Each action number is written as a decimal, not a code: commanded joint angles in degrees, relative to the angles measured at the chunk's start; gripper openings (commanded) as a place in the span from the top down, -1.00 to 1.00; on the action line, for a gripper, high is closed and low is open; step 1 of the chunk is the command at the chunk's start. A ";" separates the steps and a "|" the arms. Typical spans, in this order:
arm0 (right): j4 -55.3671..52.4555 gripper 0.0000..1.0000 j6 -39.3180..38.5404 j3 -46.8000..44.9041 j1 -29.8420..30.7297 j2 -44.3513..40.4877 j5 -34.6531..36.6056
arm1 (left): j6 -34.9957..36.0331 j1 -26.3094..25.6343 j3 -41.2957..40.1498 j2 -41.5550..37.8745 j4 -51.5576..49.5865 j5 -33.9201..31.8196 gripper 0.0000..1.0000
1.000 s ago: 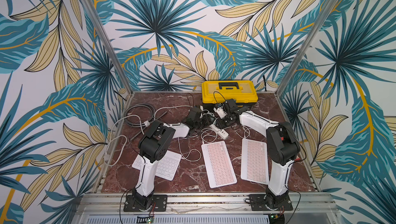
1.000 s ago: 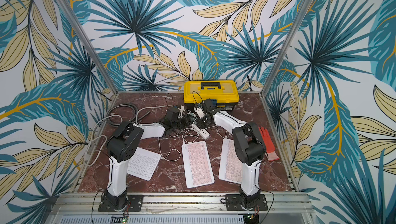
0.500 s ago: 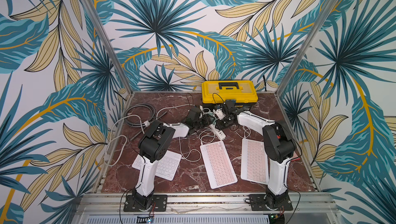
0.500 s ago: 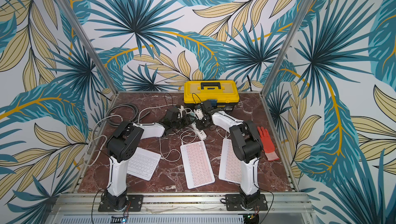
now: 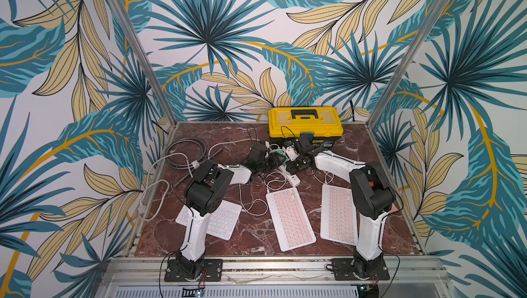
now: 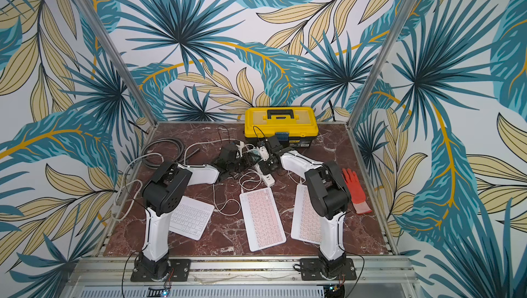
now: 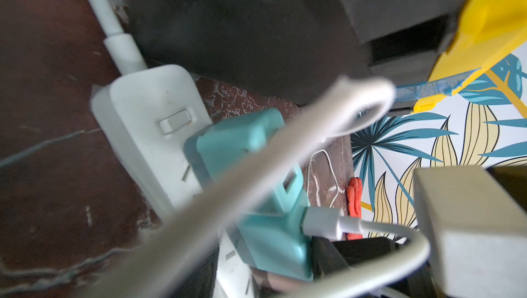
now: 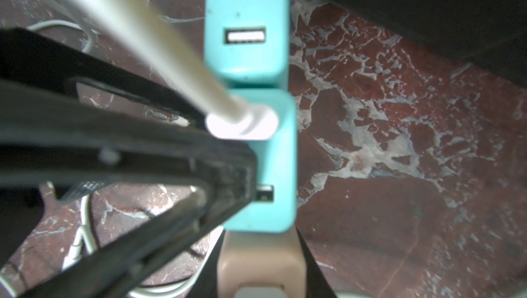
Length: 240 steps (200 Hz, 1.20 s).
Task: Unplug the wireless keyboard
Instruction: Remove the plug from the socket.
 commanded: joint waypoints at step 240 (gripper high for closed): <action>-5.38 0.75 -7.57 5.81 5.34 -4.23 15.55 | 0.66 -0.13 -5.49 2.67 -15.77 -9.88 0.11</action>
